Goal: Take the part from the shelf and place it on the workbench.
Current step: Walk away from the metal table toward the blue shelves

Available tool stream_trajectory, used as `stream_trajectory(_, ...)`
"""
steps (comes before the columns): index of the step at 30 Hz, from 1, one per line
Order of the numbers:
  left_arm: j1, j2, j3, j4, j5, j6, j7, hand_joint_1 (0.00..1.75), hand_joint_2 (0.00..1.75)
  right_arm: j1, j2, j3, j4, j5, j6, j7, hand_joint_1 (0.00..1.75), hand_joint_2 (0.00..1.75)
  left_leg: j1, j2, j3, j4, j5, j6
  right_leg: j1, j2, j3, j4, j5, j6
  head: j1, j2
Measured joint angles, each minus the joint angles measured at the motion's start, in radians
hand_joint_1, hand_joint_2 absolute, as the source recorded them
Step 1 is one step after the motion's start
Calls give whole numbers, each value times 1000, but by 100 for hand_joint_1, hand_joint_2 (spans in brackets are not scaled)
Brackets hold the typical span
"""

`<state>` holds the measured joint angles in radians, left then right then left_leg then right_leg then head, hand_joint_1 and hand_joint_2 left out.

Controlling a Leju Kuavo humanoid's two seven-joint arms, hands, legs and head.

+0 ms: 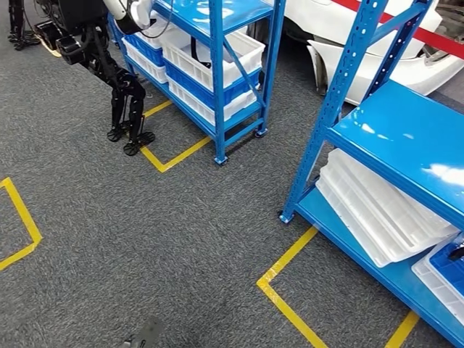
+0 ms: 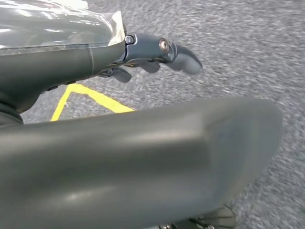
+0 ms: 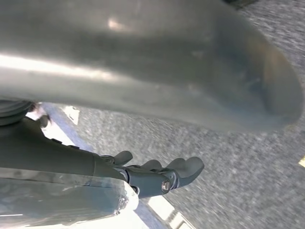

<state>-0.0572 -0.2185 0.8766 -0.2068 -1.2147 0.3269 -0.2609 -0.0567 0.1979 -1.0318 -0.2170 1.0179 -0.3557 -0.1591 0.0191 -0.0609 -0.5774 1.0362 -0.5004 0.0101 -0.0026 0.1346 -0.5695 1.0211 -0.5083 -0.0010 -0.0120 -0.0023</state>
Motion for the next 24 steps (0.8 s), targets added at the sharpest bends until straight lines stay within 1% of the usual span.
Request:
stream_trajectory(1, -2, 0, 0, 0, -2, 0, 0, 0, 0, 3, 0, 0, 0, -3, 0, -1, 0, 0, 2, 9, 4, -5, 1, 4, 1, -12, -1, 6, -6, 7, 1, 0)
stream_trajectory(2, -4, 0, 0, 0, -4, 0, 0, 0, 0, 5, 0, 0, 1, -5, 0, -1, 0, 0, 4, 19, 9, -11, 1, 9, 1, -35, -10, 27, -20, 13, 3, 0)
stream_trajectory(3, -5, -1, 0, 0, -7, 0, 0, 0, 0, 5, 0, 0, 1, -7, 0, -2, 0, 0, 7, 32, 14, -14, 0, 13, 1, -65, -29, 68, -43, 19, 4, 0)
stream_trajectory(4, -4, -1, 0, 0, -11, 0, 0, 0, 0, 3, 1, 0, 2, -9, 0, -2, 0, 0, 6, 45, 18, -15, -2, 15, 1, -95, -59, 127, -70, 25, 6, 0)
stream_trajectory(5, -3, -1, 0, 0, -14, -1, 0, 0, 0, 2, 1, 0, 2, -10, 0, -2, 0, 0, 6, 60, 21, -15, -5, 16, -2, -112, -95, 193, -95, 29, 6, 0)
stream_trajectory(6, -1, -1, -1, 0, -17, -1, 0, 0, 0, 2, 1, -1, 2, -11, 1, -2, 0, 0, 6, 74, 24, -15, -9, 17, -5, -120, -126, 244, -107, 34, 6, 0)
stream_trajectory(7, 0, -1, -1, 0, -19, -1, 0, 0, 0, 3, 1, -1, 2, -13, 1, -2, 0, 0, 7, 87, 28, -15, -13, 16, -8, -126, -141, 265, -102, 37, 6, 0)
stream_trajectory(8, 1, -2, -1, 0, -19, -1, 0, 0, 0, 5, 1, -1, 2, -15, 2, -2, 0, 0, 8, 99, 33, -15, -18, 14, -11, -131, -136, 246, -77, 40, 6, 0)
stream_trajectory(9, 0, -2, -1, 0, -20, -1, 0, 0, 0, 7, 1, -1, 2, -16, 2, -1, 0, 0, 8, 110, 40, -15, -23, 11, -12, -141, -112, 190, -39, 41, 6, 0)
stream_trajectory(10, 0, -3, -2, 0, -20, -1, 0, 0, 0, 8, 1, -2, 2, -17, 2, -1, 0, 0, 9, 120, 47, -15, -29, 6, -10, -162, -79, 120, -6, 39, 6, 0)
stream_trajectory(11, 0, -3, -2, 0, -20, -1, 0, 0, 0, 7, 1, -2, 2, -17, 2, -1, 0, 0, 7, 130, 53, -15, -34, -1, -6, -182, -51, 61, 18, 34, 6, 0)
stream_trajectory(12, -1, -3, -2, 0, -20, -1, 0, 0, 0, 6, 1, -2, 2, -17, 2, -1, 0, 0, 5, 138, 57, -16, -39, -7, -1, -197, -35, 23, 28, 27, 5, 0)
stream_trajectory(13, -2, -3, -2, 0, -20, -1, 0, 0, 0, 5, 1, -1, 2, -17, 2, -1, 0, 0, 2, 147, 61, -17, -42, -13, 4, -203, -30, 9, 26, 20, 5, 0)
stream_trajectory(14, -4, -3, -2, 0, -20, -1, 0, 0, 0, 5, 1, -1, 2, -17, 2, -1, 0, 0, 1, 157, 64, -19, -45, -18, 8, -195, -33, 9, 24, 12, 5, 0)
stream_trajectory(15, -6, -3, -2, 0, -20, -1, 0, 0, 0, 6, 1, -1, 2, -17, 2, -1, 0, 0, 1, 164, 69, -22, -47, -23, 7, -184, -32, 7, 24, 6, 4, 0)
stream_trajectory(16, -8, -4, -3, 0, -20, -1, 0, 0, 0, 7, 1, -2, 2, -18, 2, -1, 0, 0, 3, 159, 73, -19, -54, -28, 6, -174, -29, 3, 24, -1, 4, 0)
stream_trajectory(17, -9, -4, -3, 0, -20, -1, 0, 0, 0, 8, 1, -2, 2, -18, 2, -1, 0, 0, 3, 144, 68, 1, -69, -31, 3, -164, -25, -1, 26, -9, 3, 0)
stream_trajectory(18, -9, -4, -3, 0, -20, -1, -1, 0, 0, 7, 1, -2, 2, -18, 2, -1, 0, 0, 4, 122, 51, 44, -95, -33, 1, -154, -21, -5, 26, -16, 2, 0)
stream_trajectory(19, -8, -4, -3, 0, -20, -1, -1, 0, 0, 6, 2, -2, 2, -18, 2, -1, 0, 0, 3, 98, 23, 108, -127, -32, 1, -142, -19, -6, 26, -21, 1, 0)
stream_trajectory(20, -6, -4, -3, 0, -20, -1, -1, 0, 0, 4, 2, -2, 2, -18, 2, -1, 0, 0, 2, 84, -14, 180, -157, -30, 2, -129, -18, -6, 25, -24, 0, 0)
stream_trajectory(21, -3, -4, -3, 0, -20, -1, -1, 0, 0, 3, 2, -2, 2, -18, 2, -1, 0, 0, 0, 77, -48, 240, -175, -29, 3, -114, -17, -6, 24, -26, 0, 0)
stream_trajectory(22, -1, -4, -3, 0, -20, -1, 0, 0, 0, 4, 3, -2, 2, -18, 2, -1, 0, 0, -1, 73, -69, 268, -173, -26, 4, -98, -14, -6, 22, -28, 0, 0)
stream_trajectory(23, 0, -4, -3, 0, -20, -1, 0, 0, 0, 5, 3, -2, 2, -19, 2, -1, 0, 0, -2, 71, -74, 258, -150, -23, 5, -83, -11, -6, 21, -28, 0, 0)
stream_trajectory(24, 1, -4, -3, 0, -20, -1, 0, 0, 0, 6, 3, -2, 2, -19, 2, -1, 0, 0, -2, 65, -62, 212, -110, -18, 5, -67, -7, -6, 19, -27, 0, 0)
